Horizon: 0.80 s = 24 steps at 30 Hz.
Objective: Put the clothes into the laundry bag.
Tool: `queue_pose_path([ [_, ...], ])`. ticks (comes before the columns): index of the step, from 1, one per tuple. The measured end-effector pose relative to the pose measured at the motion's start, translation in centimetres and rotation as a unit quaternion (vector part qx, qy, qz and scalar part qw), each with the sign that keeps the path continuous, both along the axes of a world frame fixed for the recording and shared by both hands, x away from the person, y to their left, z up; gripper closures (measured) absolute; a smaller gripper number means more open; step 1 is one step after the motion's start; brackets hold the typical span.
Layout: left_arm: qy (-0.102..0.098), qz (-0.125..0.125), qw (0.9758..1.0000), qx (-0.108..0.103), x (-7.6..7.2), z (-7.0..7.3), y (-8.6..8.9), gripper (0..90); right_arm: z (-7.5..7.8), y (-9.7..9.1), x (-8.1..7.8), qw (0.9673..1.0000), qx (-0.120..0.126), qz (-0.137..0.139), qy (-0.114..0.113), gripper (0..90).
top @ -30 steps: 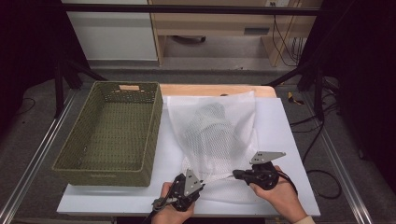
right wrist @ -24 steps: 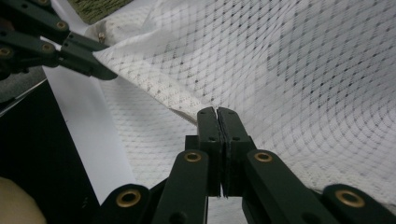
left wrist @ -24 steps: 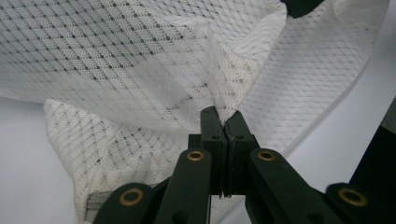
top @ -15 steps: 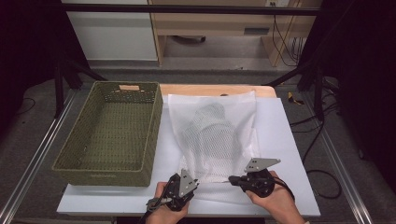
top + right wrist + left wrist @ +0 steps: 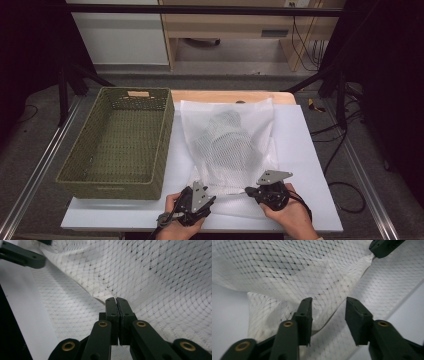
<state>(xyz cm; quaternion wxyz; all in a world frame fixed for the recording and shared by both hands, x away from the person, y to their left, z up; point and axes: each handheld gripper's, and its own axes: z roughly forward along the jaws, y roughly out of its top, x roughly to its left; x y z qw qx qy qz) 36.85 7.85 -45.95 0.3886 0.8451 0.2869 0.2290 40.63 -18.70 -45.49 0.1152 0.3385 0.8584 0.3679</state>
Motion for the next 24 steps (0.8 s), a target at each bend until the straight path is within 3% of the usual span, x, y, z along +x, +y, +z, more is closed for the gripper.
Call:
queue_pose_path([
  [3, -0.001, 0.006, 1.0000, -0.008, -0.6, 0.6, 0.5, 45.9, -0.1, 0.0, 0.2, 1.0000, -0.005, 0.001, -0.005, 89.0],
  [7, -0.016, 0.020, 0.9994, -0.022, -1.4, 1.5, 1.2, 34.8, -0.3, 0.2, 0.2, 1.0000, -0.009, 0.001, -0.003, 88.9],
  [15, -0.020, 0.033, 0.9985, -0.040, -2.7, 2.1, 2.8, 23.4, -0.5, 0.2, 0.4, 0.9993, -0.036, -0.005, -0.014, 88.8],
  [17, -0.021, 0.036, 0.9979, -0.049, -3.0, 2.3, 3.1, 21.5, -0.5, 0.0, 0.5, 0.9994, -0.032, -0.006, -0.012, 88.8],
  [22, -0.024, 0.042, 0.9979, -0.044, -3.8, 2.5, 4.1, 18.7, -0.7, 0.1, 0.5, 0.9997, -0.020, 0.004, -0.013, 86.8],
  [24, -0.024, 0.045, 0.9974, -0.051, -4.0, 2.4, 4.6, 17.2, -0.8, 0.3, 0.5, 0.9998, -0.019, 0.004, -0.012, 86.2],
])
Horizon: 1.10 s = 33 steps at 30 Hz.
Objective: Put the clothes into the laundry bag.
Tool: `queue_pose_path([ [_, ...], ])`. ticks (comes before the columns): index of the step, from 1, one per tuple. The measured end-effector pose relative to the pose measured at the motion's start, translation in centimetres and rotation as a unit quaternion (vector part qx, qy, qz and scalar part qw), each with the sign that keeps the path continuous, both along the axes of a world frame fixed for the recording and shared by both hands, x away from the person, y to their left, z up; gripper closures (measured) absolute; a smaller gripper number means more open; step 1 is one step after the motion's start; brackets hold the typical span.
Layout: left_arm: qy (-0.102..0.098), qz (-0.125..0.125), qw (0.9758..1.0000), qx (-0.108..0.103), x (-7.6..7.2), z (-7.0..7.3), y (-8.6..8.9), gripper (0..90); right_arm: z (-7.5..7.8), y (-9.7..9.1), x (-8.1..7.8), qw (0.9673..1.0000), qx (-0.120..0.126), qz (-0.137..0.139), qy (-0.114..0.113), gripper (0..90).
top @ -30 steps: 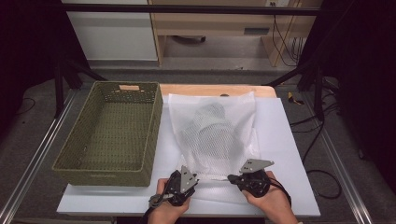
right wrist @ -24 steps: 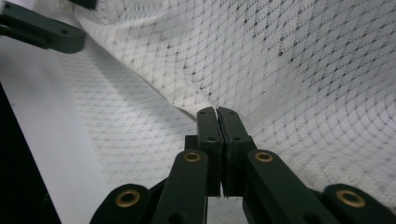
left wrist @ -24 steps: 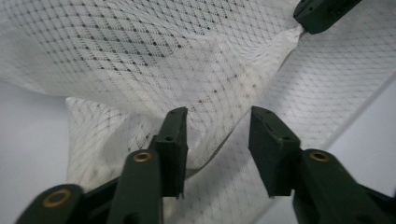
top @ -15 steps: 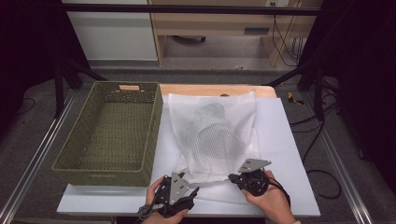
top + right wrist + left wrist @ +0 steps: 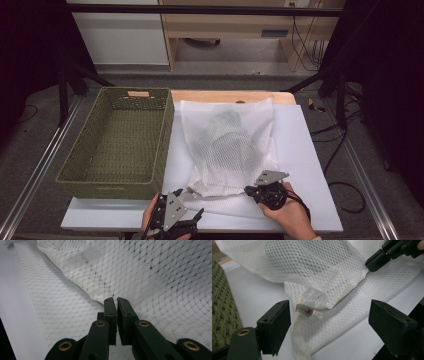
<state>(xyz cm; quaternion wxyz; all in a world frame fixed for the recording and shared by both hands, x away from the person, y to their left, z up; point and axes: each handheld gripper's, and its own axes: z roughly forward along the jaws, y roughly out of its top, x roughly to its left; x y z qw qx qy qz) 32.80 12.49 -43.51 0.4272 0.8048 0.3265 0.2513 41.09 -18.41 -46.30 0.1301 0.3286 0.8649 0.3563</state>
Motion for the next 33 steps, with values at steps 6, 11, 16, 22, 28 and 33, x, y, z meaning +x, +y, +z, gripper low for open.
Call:
queue_pose_path([
  [6, 0.001, 0.002, 1.0000, -0.007, -0.5, -0.1, 1.1, 13.4, 0.0, 0.1, 0.0, 1.0000, 0.008, 0.003, -0.003, 81.3],
  [11, 0.002, -0.007, 0.9999, -0.007, -0.8, -0.3, 1.7, 10.5, 0.4, -0.1, -0.4, 0.9996, 0.021, 0.003, -0.018, 74.5],
  [16, 0.002, -0.007, 0.9998, -0.019, -0.8, -0.3, 1.9, 9.2, 1.3, -0.1, -1.2, 0.9981, 0.040, -0.001, -0.047, 62.8],
  [22, -0.012, -0.003, 0.9997, -0.023, -0.8, -0.2, 1.9, 10.1, 2.3, 0.2, -2.1, 0.9938, 0.051, -0.012, -0.098, 42.9],
  [28, -0.009, -0.001, 0.9998, -0.020, -0.8, -0.2, 1.9, 11.4, 2.7, 0.2, -2.3, 0.9878, 0.049, -0.031, -0.144, 25.7],
  [33, -0.002, 0.000, 0.9999, -0.017, -0.6, -0.3, 1.9, 11.9, 2.8, 0.4, -2.3, 0.9838, 0.047, -0.044, -0.167, 16.8],
])
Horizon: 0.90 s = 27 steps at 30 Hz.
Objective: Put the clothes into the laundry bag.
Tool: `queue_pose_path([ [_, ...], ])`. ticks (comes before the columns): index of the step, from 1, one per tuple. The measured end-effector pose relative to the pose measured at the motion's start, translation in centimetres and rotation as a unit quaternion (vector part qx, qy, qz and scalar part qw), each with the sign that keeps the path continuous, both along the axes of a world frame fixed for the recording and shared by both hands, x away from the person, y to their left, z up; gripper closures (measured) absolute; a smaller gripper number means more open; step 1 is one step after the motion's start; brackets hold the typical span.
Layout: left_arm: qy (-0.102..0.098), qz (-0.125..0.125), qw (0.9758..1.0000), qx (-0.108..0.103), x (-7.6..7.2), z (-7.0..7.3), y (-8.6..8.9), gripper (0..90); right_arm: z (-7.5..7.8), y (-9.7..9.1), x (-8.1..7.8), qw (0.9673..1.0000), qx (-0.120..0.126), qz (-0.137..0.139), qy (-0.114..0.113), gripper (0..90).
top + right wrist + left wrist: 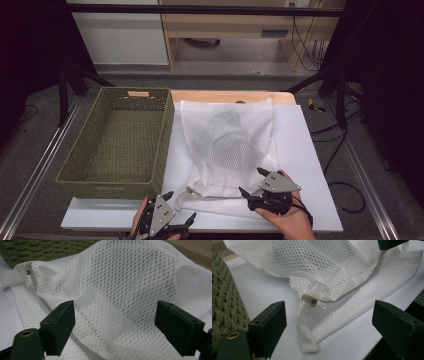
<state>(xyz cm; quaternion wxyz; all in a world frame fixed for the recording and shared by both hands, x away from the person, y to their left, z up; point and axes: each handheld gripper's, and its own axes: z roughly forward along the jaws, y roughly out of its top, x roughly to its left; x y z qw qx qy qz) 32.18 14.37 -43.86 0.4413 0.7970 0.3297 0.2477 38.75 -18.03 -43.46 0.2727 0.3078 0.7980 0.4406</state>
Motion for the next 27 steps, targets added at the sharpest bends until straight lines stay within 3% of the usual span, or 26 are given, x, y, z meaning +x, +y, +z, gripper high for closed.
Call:
queue_pose_path([
  [9, -0.001, 0.003, 1.0000, 0.002, 0.1, -0.2, -0.1, 13.1, 0.0, 0.2, 0.1, 0.9999, 0.004, -0.009, -0.013, 9.5],
  [27, -0.010, 0.011, 0.9997, 0.021, 0.1, -0.2, 0.0, 28.8, -0.2, 2.4, -0.7, 0.9996, -0.020, 0.016, -0.011, 19.8],
])
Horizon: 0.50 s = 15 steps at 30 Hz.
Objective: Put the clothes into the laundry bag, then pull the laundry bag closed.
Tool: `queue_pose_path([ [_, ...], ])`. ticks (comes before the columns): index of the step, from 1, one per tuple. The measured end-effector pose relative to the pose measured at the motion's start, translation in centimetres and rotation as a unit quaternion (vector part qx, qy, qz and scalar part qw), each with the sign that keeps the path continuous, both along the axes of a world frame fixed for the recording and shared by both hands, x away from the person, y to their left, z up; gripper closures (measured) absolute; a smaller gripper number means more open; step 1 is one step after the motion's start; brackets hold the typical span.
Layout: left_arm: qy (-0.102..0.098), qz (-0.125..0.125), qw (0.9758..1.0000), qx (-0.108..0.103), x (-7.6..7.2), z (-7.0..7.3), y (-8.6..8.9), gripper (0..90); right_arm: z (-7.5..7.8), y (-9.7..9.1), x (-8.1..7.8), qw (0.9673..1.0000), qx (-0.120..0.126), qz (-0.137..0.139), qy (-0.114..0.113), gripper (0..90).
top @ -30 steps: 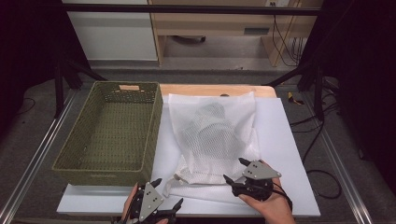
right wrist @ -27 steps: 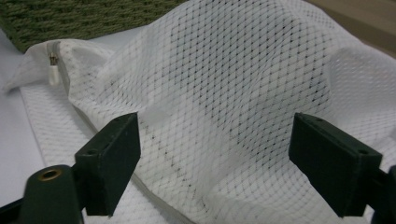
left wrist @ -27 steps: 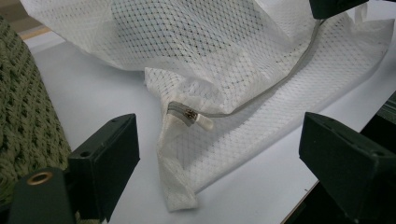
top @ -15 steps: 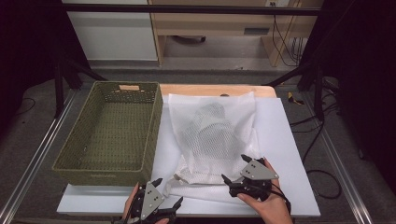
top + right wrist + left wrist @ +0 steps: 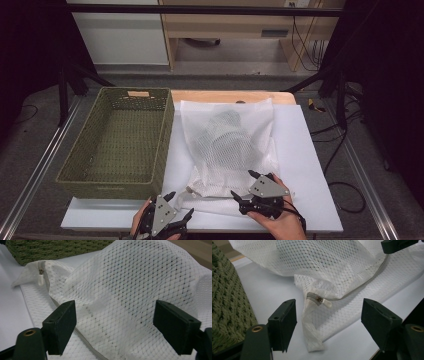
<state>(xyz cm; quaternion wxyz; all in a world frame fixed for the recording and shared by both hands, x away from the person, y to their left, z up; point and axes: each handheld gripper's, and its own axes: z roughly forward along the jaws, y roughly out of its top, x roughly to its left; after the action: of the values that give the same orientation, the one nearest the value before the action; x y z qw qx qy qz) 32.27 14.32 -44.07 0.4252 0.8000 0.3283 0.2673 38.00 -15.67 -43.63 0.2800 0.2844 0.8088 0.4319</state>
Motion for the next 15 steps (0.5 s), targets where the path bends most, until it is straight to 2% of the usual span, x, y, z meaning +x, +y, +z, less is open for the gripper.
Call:
queue_pose_path([
  [4, -0.003, 0.010, 0.9998, 0.015, -0.12, -0.09, 0.03, 36.4, -0.08, 0.05, -0.16, 1.0000, -0.003, -0.002, 0.002, 21.7],
  [8, -0.007, 0.020, 0.9989, 0.043, -0.16, -0.14, 0.11, 43.3, 0.02, 0.14, -0.45, 1.0000, -0.005, 0.006, 0.001, 22.7],
  [11, -0.001, 0.028, 0.9987, 0.041, -0.03, -0.28, 0.22, 46.6, -0.05, 0.30, -0.54, 0.9999, -0.008, 0.010, 0.003, 22.7],
  [15, -0.004, 0.035, 0.9984, 0.045, 0.22, -0.38, 0.24, 49.8, -0.16, 0.51, -0.67, 0.9998, -0.014, 0.015, 0.002, 25.9],
])
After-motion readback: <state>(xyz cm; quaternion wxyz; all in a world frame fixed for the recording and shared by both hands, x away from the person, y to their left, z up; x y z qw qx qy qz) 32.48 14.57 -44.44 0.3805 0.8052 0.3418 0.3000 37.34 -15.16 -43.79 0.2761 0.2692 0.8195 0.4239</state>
